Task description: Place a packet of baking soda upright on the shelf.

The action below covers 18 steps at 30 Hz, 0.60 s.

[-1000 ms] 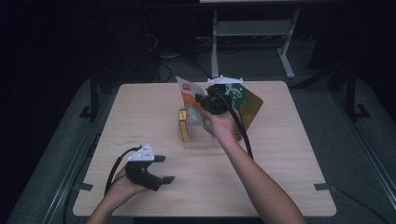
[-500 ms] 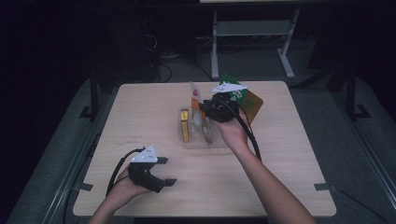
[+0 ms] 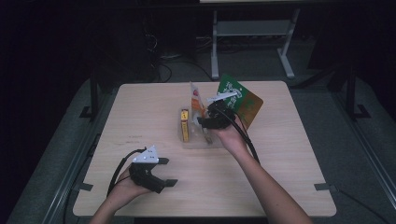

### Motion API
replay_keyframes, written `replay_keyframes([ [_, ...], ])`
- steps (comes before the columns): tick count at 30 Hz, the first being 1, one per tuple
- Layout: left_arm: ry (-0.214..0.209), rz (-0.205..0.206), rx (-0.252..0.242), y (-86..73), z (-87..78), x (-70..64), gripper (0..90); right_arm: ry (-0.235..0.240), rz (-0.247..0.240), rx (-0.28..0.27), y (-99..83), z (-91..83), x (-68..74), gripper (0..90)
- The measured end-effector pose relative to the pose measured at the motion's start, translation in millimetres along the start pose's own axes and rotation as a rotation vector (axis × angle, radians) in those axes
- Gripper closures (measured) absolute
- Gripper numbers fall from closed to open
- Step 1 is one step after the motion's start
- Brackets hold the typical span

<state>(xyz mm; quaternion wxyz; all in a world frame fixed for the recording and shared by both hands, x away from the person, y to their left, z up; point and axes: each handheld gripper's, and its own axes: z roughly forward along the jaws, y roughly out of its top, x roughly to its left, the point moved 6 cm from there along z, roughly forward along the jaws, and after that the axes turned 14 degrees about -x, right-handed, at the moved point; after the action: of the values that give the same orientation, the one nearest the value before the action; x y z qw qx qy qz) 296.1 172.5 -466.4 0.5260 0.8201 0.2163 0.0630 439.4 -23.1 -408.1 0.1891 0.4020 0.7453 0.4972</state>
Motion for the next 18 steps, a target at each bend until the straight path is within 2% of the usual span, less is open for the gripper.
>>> replay_keyframes([
  [2,0.000,-0.003,-0.002,0.1,-0.3,0.0,13.6,-0.002,0.012,0.015,-3.6,5.1,-1.3,55.5],
  [5,0.000,-0.004,-0.002,0.0,-0.3,0.5,13.6,0.002,0.015,0.006,-4.6,6.8,-0.7,70.7],
  [6,0.000,-0.010,-0.003,-0.1,-0.2,0.1,13.5,-0.007,0.012,0.004,-4.6,6.3,-1.2,78.6],
  [8,0.001,-0.007,0.000,0.0,-0.3,0.0,13.6,-0.015,0.013,-0.007,-5.6,5.9,-2.5,85.5],
  [12,0.004,-0.002,0.003,0.0,-0.4,0.9,13.6,-0.009,0.058,-0.049,-8.0,3.7,-5.0,89.6],
  [15,0.005,-0.001,0.001,0.4,-1.0,1.6,13.6,-0.016,0.067,-0.113,-9.0,0.9,-4.6,89.8],
  [18,0.006,0.001,-0.001,0.8,-1.3,1.9,13.6,-0.021,0.040,-0.177,-6.2,-0.7,-2.3,89.9],
])
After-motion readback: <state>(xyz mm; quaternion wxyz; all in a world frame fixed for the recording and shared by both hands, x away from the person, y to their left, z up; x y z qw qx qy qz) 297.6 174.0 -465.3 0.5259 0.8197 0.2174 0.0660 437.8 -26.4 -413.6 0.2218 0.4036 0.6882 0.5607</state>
